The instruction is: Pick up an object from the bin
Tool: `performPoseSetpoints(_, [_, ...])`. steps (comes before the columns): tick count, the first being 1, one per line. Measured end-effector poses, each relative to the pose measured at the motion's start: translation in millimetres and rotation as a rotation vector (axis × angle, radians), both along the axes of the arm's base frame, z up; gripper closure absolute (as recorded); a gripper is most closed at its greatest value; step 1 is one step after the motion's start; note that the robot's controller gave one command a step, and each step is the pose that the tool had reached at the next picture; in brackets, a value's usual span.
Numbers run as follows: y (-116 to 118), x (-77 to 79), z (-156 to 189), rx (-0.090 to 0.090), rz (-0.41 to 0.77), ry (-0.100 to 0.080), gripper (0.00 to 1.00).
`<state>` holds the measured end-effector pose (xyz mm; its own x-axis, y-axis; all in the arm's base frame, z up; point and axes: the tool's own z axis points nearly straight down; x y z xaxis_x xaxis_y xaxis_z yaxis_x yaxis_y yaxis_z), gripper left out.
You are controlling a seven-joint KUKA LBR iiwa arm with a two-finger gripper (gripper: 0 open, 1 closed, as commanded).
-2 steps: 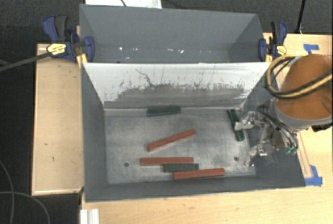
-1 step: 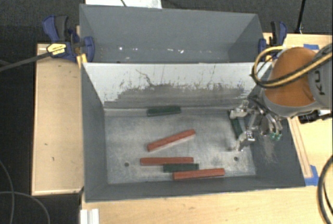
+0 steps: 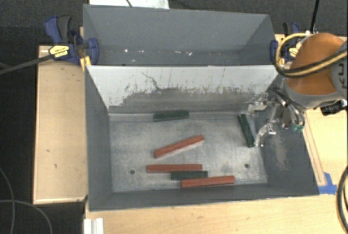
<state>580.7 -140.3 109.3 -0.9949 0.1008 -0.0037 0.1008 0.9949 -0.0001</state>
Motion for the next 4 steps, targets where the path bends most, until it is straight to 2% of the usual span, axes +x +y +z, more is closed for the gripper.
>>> performPoseSetpoints(1, [-6.0,-1.0,10.9,-0.001,0.016,-0.001,0.00])
performPoseSetpoints(2, [-1.6,-4.4,-21.9,0.002,-0.332,0.001,0.00])
performPoseSetpoints(3, [3.7,7.7,-34.7,0.007,-0.128,0.000,1.00])
performPoseSetpoints(4, [3.7,7.7,-34.7,0.007,-0.128,0.000,1.00])
